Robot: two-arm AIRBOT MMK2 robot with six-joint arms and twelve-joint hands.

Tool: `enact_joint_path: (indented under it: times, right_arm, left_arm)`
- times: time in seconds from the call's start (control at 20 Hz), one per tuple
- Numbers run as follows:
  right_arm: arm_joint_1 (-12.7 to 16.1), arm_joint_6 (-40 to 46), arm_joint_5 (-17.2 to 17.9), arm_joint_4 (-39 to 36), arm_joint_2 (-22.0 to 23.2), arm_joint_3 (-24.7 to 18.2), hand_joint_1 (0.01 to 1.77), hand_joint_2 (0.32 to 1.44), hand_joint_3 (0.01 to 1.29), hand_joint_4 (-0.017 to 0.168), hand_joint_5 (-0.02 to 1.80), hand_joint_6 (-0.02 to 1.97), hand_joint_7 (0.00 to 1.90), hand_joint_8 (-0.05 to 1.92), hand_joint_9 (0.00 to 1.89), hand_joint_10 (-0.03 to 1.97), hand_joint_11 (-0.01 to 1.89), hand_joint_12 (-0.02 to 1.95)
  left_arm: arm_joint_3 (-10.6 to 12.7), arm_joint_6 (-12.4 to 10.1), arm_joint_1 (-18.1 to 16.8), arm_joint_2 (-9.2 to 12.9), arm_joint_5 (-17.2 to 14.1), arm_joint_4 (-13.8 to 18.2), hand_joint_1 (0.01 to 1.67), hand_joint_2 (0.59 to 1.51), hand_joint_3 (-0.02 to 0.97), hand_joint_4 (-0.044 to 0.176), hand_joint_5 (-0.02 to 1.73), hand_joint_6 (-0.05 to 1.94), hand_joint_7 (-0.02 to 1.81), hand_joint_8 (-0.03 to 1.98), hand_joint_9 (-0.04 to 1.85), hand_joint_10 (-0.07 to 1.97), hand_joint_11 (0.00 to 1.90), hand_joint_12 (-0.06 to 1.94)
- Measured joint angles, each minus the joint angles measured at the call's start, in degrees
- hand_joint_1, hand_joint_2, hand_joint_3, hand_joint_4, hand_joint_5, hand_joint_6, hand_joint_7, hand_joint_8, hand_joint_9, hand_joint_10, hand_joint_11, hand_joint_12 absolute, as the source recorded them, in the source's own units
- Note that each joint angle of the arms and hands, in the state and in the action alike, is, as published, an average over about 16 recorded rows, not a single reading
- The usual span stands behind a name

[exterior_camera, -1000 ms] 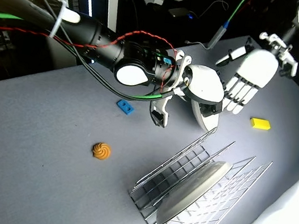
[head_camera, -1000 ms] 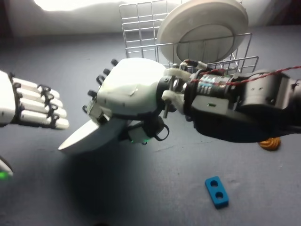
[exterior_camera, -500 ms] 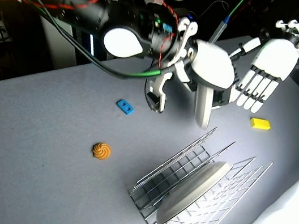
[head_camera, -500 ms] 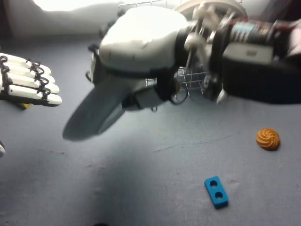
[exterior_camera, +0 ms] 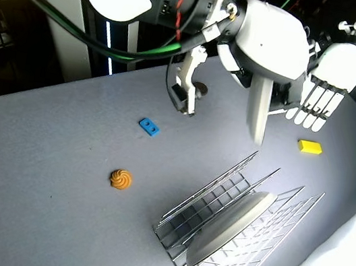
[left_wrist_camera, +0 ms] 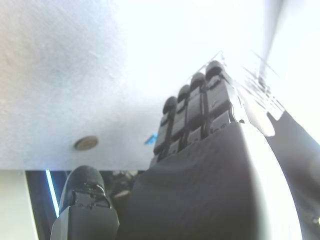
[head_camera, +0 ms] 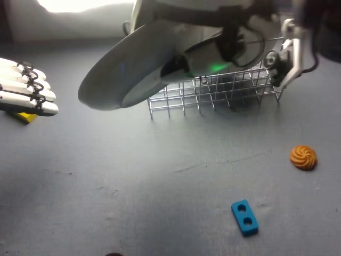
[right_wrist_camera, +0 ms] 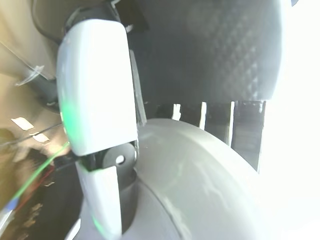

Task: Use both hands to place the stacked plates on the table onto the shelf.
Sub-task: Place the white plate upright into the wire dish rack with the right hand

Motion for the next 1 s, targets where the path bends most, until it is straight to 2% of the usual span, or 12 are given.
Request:
enact_joint_path:
  times: [0.3,0.45,0.75,1.0]
  right_arm:
    - [1.65,21.48,-3.22,-11.57,2.37,1.51,1.21,1.00,0.02,-0.007,1.04,0.68,1.10,0.93,1.05,0.98,0.83,1.39]
    - [2.31,27.70,-5.63,-13.54,2.80,2.83,1.21,1.00,0.02,-0.007,1.03,0.71,1.10,0.94,1.05,0.96,0.83,1.39]
    - [3.15,31.56,-11.26,-12.81,2.88,5.91,1.22,1.00,0.02,-0.007,1.01,0.74,1.08,0.98,1.02,0.99,0.80,1.40]
    - [3.19,31.54,-12.35,-12.28,2.90,8.28,1.23,1.00,0.02,-0.007,1.00,0.77,1.07,1.01,1.01,0.99,0.78,1.41]
  left_arm:
    - [0.32,-0.61,-0.80,-0.01,-0.18,1.02,0.02,1.069,0.017,-0.002,0.02,0.01,0.01,0.00,0.02,0.01,0.02,0.00]
    - [0.33,-0.85,-1.22,-0.07,-0.25,1.49,0.02,1.066,0.017,-0.002,0.02,0.01,0.01,0.00,0.02,0.01,0.02,0.00]
    - [0.34,-1.10,-1.72,-0.26,-0.36,2.00,0.02,1.062,0.017,-0.002,0.02,0.01,0.01,0.00,0.02,0.01,0.02,0.00]
    - [0.45,-1.18,-1.81,-0.62,-0.50,2.08,0.02,1.060,0.017,-0.002,0.02,0.01,0.01,0.00,0.02,0.01,0.02,0.00]
